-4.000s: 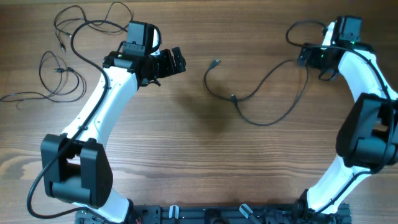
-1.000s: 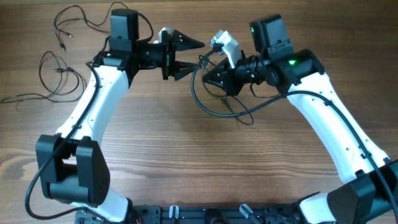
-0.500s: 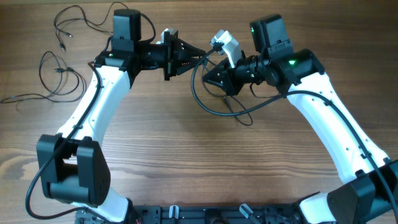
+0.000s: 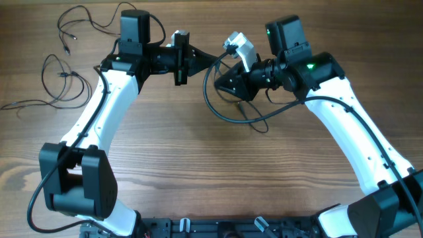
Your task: Untangle cables
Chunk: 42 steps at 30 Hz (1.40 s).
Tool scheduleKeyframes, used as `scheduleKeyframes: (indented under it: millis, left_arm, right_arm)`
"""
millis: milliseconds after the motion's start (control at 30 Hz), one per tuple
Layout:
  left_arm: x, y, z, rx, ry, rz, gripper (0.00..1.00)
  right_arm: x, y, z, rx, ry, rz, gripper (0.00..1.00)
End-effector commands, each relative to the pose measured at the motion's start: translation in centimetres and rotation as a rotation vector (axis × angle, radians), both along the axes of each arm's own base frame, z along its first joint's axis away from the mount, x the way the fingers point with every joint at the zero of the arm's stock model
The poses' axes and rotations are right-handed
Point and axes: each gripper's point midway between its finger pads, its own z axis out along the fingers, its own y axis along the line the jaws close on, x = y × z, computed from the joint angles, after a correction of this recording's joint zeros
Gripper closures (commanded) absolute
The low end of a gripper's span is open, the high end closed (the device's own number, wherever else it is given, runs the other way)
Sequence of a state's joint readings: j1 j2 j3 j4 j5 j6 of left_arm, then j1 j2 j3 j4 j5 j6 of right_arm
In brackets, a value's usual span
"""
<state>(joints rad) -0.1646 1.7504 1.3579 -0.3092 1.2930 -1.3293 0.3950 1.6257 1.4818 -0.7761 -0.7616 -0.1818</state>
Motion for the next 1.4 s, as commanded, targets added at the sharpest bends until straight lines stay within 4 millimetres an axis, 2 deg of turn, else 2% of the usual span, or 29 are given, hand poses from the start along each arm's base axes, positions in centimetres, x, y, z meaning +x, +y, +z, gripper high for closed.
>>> scheduleKeyframes:
  millis: [0, 33, 67, 100, 133, 200, 267, 333, 400, 433, 467, 533, 633, 733, 833, 933, 1033, 1100, 1167, 1233, 1367]
  left_arm:
    - [0.1, -0.1, 0.2, 0.008, -0.112, -0.014, 0.96]
    - [0.5, 0.0, -0.1, 0.032, -0.154, 0.002, 0.96]
    - [1.0, 0.2, -0.5, 0.058, -0.181, 0.022, 0.96]
    - [1.8, 0.5, -1.3, 0.111, -0.203, 0.067, 0.96]
    - [2.3, 0.8, -1.8, 0.146, -0.213, 0.095, 0.96]
    - [3.5, 2.0, -4.2, 0.286, -0.23, 0.171, 0.96]
    - [3.8, 3.3, -6.3, 0.417, -0.257, 0.198, 0.96]
    - [3.6, 3.4, -6.3, 0.428, -0.278, 0.187, 0.96]
    - [3.4, 3.4, -4.7, 0.424, -0.323, 0.188, 0.96]
    - [3.0, 3.4, -2.1, 0.419, -0.407, 0.182, 0.96]
    - [2.3, 3.5, 0.2, 0.425, -0.48, 0.171, 0.96]
    - [1.2, 4.4, 3.3, 0.497, -0.558, 0.18, 0.96]
    - [-1.2, 7.1, 8.1, 0.666, -0.702, 0.223, 0.96]
    - [-2.3, 10.0, 10.6, 0.807, -0.783, 0.332, 0.96]
    - [-3.6, 15.5, 13.2, 1.021, -0.817, 0.548, 0.96]
    - [-5.4, 19.4, 15.2, 1.123, -0.814, 0.704, 0.96]
    - [-6.5, 22.1, 16.5, 1.141, -0.791, 0.816, 0.96]
    - [-7.1, 24.0, 16.8, 1.135, -0.731, 0.908, 0.96]
    - [-7.4, 25.2, 16.5, 1.136, -0.678, 0.95, 0.96]
    - [-7.4, 25.4, 16.1, 1.127, -0.644, 0.957, 0.96]
    - [-7.0, 23.5, 15.8, 1.038, -0.659, 0.878, 0.96]
  right_arm:
    - [-0.1, 0.2, 0.8, 0.013, -0.014, 0.0, 0.54]
    - [-0.1, 0.2, 0.9, 0.017, 0.001, -0.013, 0.42]
    - [0.0, 0.2, 1.0, 0.023, 0.017, -0.028, 0.22]
    - [0.1, 0.2, 1.1, 0.031, 0.038, -0.048, 0.06]
    - [0.2, 0.2, 1.3, 0.038, 0.055, -0.07, 0.0]
    - [0.8, -0.8, 2.0, 0.038, 0.071, -0.152, 0.0]
    - [2.6, -3.8, 2.9, 0.01, 0.076, -0.345, 0.0]
    - [3.7, -6.5, 3.8, 0.001, 0.07, -0.479, 0.0]
    - [4.7, -9.8, 4.9, 0.009, 0.065, -0.614, 0.0]
    - [5.2, -12.1, 5.2, 0.018, 0.074, -0.687, 0.0]
    - [5.6, -13.6, 5.0, 0.014, 0.088, -0.727, 0.0]
    - [5.7, -15.2, 4.2, 0.0, 0.127, -0.77, 0.0]
    - [5.6, -15.7, 3.2, -0.022, 0.159, -0.779, 0.0]
    - [5.4, -15.7, 2.8, -0.033, 0.176, -0.777, 0.0]
    - [5.3, -15.7, 2.5, -0.04, 0.188, -0.777, 0.0]
    - [5.3, -15.7, 2.5, -0.04, 0.189, -0.777, 0.0]
    - [5.4, -15.7, 2.5, -0.039, 0.187, -0.777, 0.0]
    - [5.4, -15.7, 2.5, -0.039, 0.188, -0.777, 0.0]
    - [5.4, -15.7, 2.4, -0.04, 0.188, -0.777, 0.0]
    - [5.5, -15.7, 2.5, -0.039, 0.185, -0.777, 0.0]
    - [5.6, -15.7, 2.5, -0.037, 0.183, -0.777, 0.0]
